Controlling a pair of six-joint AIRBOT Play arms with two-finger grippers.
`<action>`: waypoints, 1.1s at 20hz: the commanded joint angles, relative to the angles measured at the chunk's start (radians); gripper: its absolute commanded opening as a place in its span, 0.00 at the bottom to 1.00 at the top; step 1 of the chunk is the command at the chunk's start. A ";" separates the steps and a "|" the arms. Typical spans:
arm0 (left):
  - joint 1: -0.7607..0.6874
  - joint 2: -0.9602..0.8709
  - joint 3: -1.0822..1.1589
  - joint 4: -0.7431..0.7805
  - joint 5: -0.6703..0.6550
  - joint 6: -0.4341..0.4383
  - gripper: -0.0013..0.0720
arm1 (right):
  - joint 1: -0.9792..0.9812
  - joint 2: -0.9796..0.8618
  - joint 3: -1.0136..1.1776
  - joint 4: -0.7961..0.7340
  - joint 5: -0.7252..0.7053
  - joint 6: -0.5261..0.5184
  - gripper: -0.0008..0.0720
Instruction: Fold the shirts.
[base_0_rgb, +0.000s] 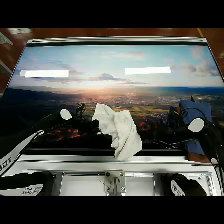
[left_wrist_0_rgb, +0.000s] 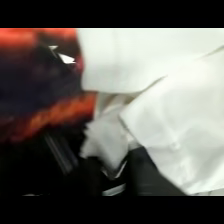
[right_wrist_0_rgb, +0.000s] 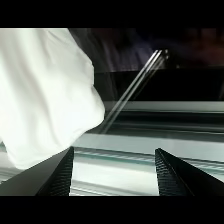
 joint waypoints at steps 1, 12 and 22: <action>-0.007 -0.016 0.005 -0.043 0.046 0.037 0.09 | 0.000 -0.001 -0.074 0.103 -0.043 0.003 0.87; -0.007 0.131 0.019 -0.020 0.015 0.104 0.08 | 0.229 -0.080 -0.261 0.281 -0.446 0.123 0.87; 0.082 0.267 0.019 -0.021 0.015 0.212 0.08 | 0.228 -0.058 -0.064 0.138 -0.404 -0.004 0.11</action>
